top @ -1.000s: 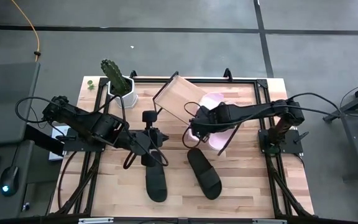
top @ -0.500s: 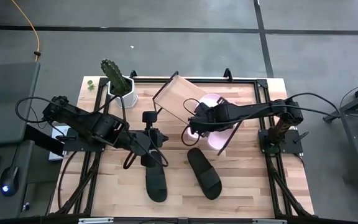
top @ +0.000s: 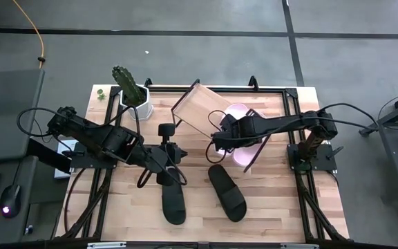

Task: Pick and place slides into the shelf
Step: Put the pink slipper on the shelf, then put the right black slipper on the shelf

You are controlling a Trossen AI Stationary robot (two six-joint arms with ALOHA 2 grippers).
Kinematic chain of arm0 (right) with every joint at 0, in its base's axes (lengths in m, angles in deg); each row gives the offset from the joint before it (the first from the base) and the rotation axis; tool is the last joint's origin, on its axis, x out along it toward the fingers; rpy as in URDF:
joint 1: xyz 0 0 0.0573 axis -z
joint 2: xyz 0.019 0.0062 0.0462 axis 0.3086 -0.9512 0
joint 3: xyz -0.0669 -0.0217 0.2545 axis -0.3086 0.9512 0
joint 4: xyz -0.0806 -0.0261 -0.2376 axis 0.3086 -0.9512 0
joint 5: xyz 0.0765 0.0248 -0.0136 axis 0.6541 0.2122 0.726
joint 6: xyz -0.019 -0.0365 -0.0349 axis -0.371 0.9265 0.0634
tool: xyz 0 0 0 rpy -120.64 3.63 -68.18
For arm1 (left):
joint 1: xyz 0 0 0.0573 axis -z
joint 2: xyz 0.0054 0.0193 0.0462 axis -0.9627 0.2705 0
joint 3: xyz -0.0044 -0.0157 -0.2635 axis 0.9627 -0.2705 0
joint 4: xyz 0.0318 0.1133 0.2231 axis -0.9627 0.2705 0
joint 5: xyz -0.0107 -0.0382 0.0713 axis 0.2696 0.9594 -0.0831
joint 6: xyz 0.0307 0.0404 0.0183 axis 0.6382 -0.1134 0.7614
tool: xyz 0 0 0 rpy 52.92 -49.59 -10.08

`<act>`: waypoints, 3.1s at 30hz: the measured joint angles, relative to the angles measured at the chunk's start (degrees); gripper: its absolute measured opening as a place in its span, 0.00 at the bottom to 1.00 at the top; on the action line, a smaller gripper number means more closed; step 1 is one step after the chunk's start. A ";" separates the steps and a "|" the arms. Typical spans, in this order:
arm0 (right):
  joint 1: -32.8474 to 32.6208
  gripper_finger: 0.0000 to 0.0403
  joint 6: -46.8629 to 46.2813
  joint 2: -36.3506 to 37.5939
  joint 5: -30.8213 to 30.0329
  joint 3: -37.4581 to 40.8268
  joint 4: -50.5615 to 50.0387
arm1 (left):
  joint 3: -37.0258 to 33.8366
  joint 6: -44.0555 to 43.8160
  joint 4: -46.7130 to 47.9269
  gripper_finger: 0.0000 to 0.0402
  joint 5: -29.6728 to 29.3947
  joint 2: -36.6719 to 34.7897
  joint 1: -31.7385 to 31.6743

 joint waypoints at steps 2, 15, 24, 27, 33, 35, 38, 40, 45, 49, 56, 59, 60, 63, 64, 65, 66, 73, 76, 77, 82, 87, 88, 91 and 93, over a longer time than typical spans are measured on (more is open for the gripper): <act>0.00 0.00 1.21 0.00 -0.24 0.00 0.98 | 0.00 0.00 -0.02 0.01 0.00 0.00 0.00; -0.37 0.00 11.52 0.02 0.38 -0.02 12.31 | 0.00 -0.02 1.08 0.01 -0.07 0.00 0.00; -2.86 0.00 14.77 0.02 0.77 -0.02 14.48 | 0.00 -0.60 6.63 0.01 0.65 0.00 0.00; -3.73 0.00 14.83 0.02 0.76 -0.02 14.51 | 0.00 -2.79 9.54 0.01 2.95 0.00 0.00; -5.93 0.00 17.04 0.04 4.18 -0.04 16.68 | 0.00 -5.33 12.66 0.03 9.61 0.00 0.04; -6.78 0.00 18.51 0.04 6.66 -0.04 18.35 | 0.00 -5.87 13.09 0.04 12.95 0.00 0.04; -8.27 0.00 20.61 0.04 10.72 -0.04 20.99 | 0.00 -6.47 13.00 0.05 18.52 0.00 0.04; -9.40 0.00 21.61 0.04 13.64 -0.04 22.65 | 0.00 -7.50 12.90 0.06 22.11 0.06 0.04; -12.34 0.00 23.31 0.04 20.02 -0.04 25.71 | -0.81 -9.32 12.58 0.07 27.02 0.11 0.04; -15.03 0.00 23.23 0.04 24.35 -0.04 26.67 | -2.55 -10.23 12.59 0.08 29.12 0.13 0.02; -19.70 0.00 23.26 0.04 27.34 -0.04 29.95 | -4.64 -10.26 10.74 0.08 30.45 0.15 0.00; -21.53 0.00 23.91 0.04 27.41 -0.04 32.34 | -4.66 -11.17 10.33 0.08 30.47 0.15 0.00; -22.05 0.00 24.24 0.04 27.51 -0.04 33.29 | -4.66 -11.73 10.00 0.08 30.47 0.15 0.00; -23.45 0.00 24.11 -0.18 27.27 -0.07 35.89 | -4.66 -12.02 8.78 0.08 30.47 0.15 0.00; -23.97 0.00 24.11 -0.31 27.26 -0.07 36.18 | -4.66 -12.02 8.47 0.08 30.47 0.15 0.00; -24.35 0.00 24.05 -0.78 27.26 -0.10 36.26 | -4.66 -12.02 8.29 0.08 30.47 0.15 0.00; -24.68 0.00 24.01 -1.15 27.25 -0.13 36.29 | -4.66 -12.04 8.33 0.08 30.47 0.15 0.00; -27.88 0.00 21.45 -4.51 27.10 -0.11 31.98 | -4.66 -14.82 8.39 0.08 30.43 0.15 0.00; -29.45 0.00 21.29 -5.96 27.05 -0.11 32.10 | -4.66 -15.43 8.48 0.08 30.45 0.15 0.00; -29.88 0.00 21.90 -6.34 26.90 -0.11 32.34 | -4.66 -15.42 8.48 0.08 30.45 0.15 0.00; -31.54 0.00 20.61 -7.21 23.67 -0.11 31.82 | -4.66 -14.98 8.50 0.08 30.45 0.15 0.00; -32.67 0.00 20.08 -7.21 23.44 -0.11 31.22 | -4.66 -15.00 8.49 0.08 30.45 0.15 0.00; -33.04 0.00 19.57 -7.21 23.47 -0.11 30.86 | -4.66 -15.12 8.48 0.08 30.45 0.15 0.00; -34.07 0.00 18.85 -7.21 23.55 -0.11 29.45 | -4.66 -15.82 8.50 0.08 30.45 0.15 0.00; -34.83 0.01 18.06 -7.21 23.27 -0.11 28.79 | -4.66 -16.48 8.50 0.08 30.45 0.15 0.00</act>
